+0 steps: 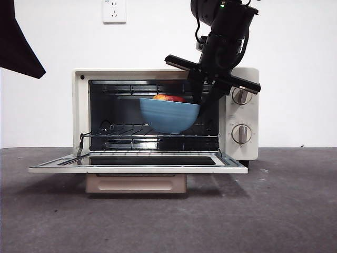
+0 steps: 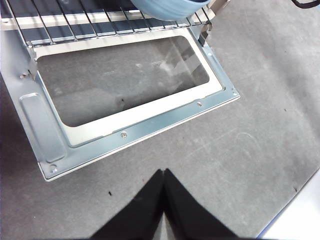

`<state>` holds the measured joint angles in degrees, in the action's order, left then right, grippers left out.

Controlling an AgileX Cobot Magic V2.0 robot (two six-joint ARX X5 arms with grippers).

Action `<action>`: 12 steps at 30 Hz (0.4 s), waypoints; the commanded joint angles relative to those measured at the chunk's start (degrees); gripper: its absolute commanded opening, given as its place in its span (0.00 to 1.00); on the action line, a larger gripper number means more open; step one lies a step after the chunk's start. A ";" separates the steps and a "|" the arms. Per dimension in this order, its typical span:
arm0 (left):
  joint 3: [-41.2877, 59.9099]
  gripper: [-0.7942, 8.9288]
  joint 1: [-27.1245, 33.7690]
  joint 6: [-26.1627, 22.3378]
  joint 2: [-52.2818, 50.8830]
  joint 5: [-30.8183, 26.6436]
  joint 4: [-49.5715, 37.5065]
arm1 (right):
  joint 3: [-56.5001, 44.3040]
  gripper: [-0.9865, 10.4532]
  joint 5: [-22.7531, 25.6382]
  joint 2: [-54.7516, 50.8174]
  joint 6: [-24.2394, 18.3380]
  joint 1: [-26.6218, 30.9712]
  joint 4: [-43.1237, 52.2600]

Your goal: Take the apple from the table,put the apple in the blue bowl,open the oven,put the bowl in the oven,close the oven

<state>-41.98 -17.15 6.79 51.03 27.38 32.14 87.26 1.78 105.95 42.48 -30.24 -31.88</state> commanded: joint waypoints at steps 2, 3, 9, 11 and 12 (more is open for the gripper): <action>-0.28 0.09 -0.24 -0.13 0.37 0.31 -0.35 | 1.68 0.15 0.09 1.16 0.55 -0.79 1.92; -0.28 0.09 -0.24 -0.15 0.37 0.31 -0.35 | 1.68 0.17 0.07 1.14 0.52 -0.83 1.99; -0.26 0.09 -0.24 -0.15 0.37 0.31 -0.35 | 1.68 0.20 -0.28 1.07 -0.35 -1.16 2.14; -0.26 0.09 -0.24 -0.15 0.37 0.31 -0.33 | 1.68 0.20 -0.26 0.72 -1.20 -1.18 2.19; -0.26 0.09 -0.24 -0.15 0.37 0.31 -0.33 | 1.68 0.20 -0.26 0.59 -1.38 -1.20 2.19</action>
<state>-41.98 -17.15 6.79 51.03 27.38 32.14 87.39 1.50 105.95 42.00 -30.85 -30.35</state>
